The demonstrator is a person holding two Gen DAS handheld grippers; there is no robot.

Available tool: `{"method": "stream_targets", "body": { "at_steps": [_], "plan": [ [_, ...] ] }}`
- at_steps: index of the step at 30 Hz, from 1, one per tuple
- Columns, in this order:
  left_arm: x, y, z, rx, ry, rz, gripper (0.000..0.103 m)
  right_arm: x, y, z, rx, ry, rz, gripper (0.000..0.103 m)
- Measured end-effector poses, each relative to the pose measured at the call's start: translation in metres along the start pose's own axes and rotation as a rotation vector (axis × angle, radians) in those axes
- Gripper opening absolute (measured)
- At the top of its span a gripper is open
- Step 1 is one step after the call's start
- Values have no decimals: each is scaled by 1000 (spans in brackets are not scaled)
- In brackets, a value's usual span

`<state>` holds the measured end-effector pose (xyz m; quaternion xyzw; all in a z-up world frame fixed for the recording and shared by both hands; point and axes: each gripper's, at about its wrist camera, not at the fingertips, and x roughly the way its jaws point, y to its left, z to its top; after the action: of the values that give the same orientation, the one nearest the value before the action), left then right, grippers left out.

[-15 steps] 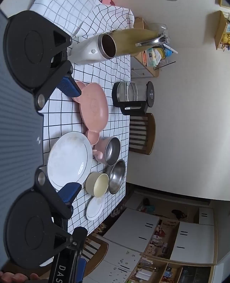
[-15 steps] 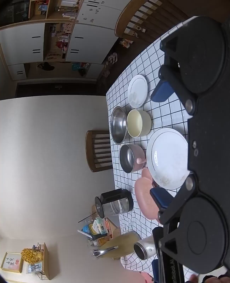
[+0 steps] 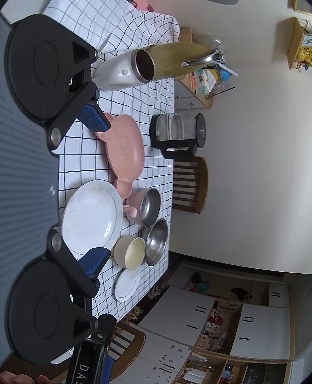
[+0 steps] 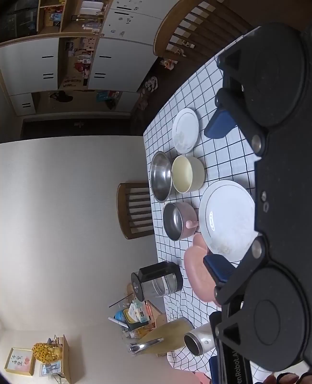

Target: Organize plates and bowls

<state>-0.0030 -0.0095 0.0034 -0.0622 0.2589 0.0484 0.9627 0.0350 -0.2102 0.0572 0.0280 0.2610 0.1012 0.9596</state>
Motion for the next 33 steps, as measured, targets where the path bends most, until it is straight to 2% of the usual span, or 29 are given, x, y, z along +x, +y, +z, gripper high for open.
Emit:
{"method": "stream_targets", "body": {
  "at_steps": [9,20,33],
  "plan": [
    [-6,-6,1,22,-33,-8,103,-2,-3,-1,11,-12,8,103],
    [-6,-4,1,17,-18,-5,103,-5,0,-2,17,-14,57,103],
    [-6,3,2,-2,-15,-20,103,-5,-3,-5,66,-10,55,103]
  ]
}}
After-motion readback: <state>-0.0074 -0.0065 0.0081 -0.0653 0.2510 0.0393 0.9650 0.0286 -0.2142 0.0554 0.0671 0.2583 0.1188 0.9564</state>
